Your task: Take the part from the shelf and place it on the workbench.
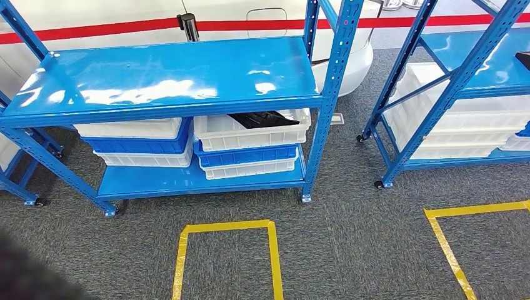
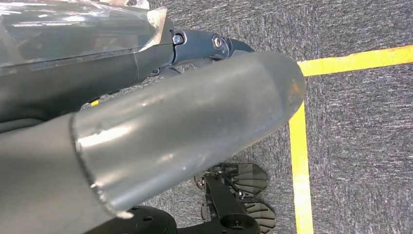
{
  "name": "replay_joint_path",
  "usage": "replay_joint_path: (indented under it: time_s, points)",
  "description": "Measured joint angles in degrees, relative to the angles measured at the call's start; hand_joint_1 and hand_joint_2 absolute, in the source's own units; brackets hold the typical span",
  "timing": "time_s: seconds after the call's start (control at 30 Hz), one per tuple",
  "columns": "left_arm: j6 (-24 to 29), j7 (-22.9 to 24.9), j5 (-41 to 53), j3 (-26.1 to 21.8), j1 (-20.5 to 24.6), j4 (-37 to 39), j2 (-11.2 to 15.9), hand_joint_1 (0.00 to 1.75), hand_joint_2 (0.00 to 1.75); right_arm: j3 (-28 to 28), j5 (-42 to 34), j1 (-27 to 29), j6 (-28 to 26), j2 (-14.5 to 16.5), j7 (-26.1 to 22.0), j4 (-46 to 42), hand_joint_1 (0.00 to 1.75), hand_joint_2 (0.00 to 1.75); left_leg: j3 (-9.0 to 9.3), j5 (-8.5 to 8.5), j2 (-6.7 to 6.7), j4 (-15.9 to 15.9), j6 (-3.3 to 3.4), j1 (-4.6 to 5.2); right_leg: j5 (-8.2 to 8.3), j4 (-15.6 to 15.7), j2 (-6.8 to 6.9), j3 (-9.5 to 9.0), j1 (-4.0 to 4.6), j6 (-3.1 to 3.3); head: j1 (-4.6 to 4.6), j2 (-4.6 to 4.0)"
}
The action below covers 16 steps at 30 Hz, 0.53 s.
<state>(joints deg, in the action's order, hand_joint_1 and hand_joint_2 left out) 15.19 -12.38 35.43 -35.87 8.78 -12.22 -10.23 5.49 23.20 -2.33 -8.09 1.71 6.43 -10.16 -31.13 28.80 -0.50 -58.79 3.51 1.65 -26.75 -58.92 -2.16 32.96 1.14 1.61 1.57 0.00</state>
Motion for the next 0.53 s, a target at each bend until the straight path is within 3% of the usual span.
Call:
replay_joint_path:
  time_s: [0.27,0.4,0.53]
  points:
    - [0.01,-0.16,-0.04,0.05,0.00,0.00,0.00,0.00,0.00,-0.16,0.69,0.00,0.68,-0.21,0.02,0.00,0.00,0.00,-0.01,0.02,0.00,0.00,0.04,0.00,0.00,0.00,0.00,0.01,0.00,0.00,0.00,0.00]
    - [0.04,-0.20,-0.04,0.05,0.01,0.00,0.01,0.00,0.00,-0.23,1.20,0.01,0.66,-0.30,-0.23,0.00,0.00,1.75,0.01,-0.02,0.00,0.00,0.16,0.05,0.13,0.14,-0.02,-0.04,-0.14,-0.24,0.01,0.00]
    - [0.17,-0.30,-0.04,0.09,0.11,0.00,-0.09,0.00,0.00,-0.43,1.71,-0.07,0.55,-0.43,-0.38,0.00,0.00,1.75,1.43,-2.04,0.20,3.31,1.73,-0.51,0.32,0.81,0.42,-0.19,0.02,-1.33,-0.03,-0.01]
